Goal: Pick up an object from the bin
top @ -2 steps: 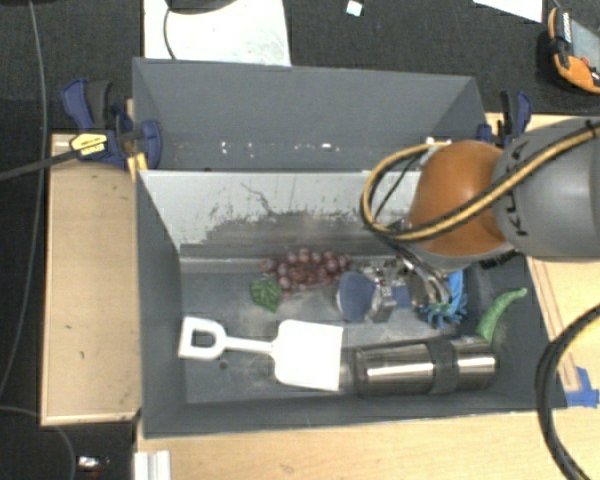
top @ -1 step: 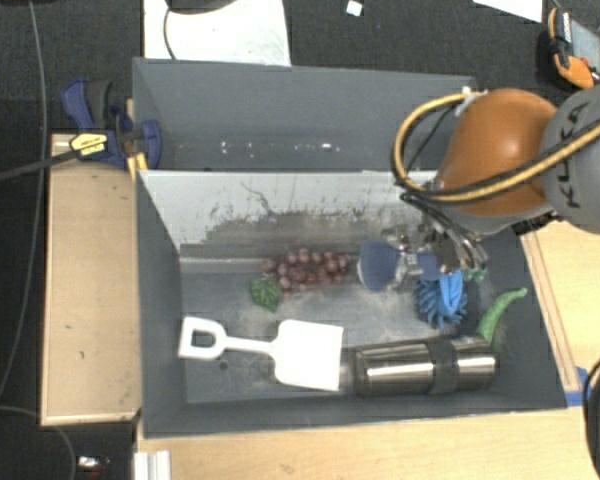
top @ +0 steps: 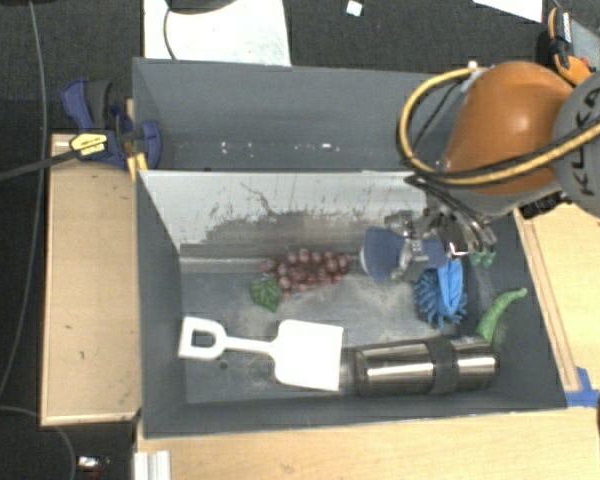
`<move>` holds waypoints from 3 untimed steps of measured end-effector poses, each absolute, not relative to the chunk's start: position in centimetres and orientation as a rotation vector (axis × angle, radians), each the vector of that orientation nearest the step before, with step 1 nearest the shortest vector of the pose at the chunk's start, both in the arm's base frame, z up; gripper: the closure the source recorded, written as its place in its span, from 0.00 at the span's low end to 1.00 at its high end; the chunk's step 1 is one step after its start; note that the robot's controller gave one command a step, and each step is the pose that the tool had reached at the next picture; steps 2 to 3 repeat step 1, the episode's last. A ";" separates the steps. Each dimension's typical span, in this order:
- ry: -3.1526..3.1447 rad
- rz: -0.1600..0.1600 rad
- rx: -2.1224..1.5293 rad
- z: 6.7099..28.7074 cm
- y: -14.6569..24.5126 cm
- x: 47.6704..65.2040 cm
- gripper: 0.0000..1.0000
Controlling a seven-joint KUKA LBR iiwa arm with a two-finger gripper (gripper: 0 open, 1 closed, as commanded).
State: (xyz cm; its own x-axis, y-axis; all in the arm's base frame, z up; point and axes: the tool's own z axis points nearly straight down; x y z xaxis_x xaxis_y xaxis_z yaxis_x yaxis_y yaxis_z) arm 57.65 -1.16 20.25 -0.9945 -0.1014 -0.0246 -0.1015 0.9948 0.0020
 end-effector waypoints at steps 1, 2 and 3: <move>3.112 0.004 -0.198 29.8 -1.8 57.1 1.00; 3.112 0.004 -0.198 29.8 -1.8 57.1 1.00; 3.112 0.004 -0.198 29.8 -1.8 57.1 1.00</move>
Offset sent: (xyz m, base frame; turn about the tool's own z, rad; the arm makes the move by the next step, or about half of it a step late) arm -0.0024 -0.0011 0.0003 -0.0318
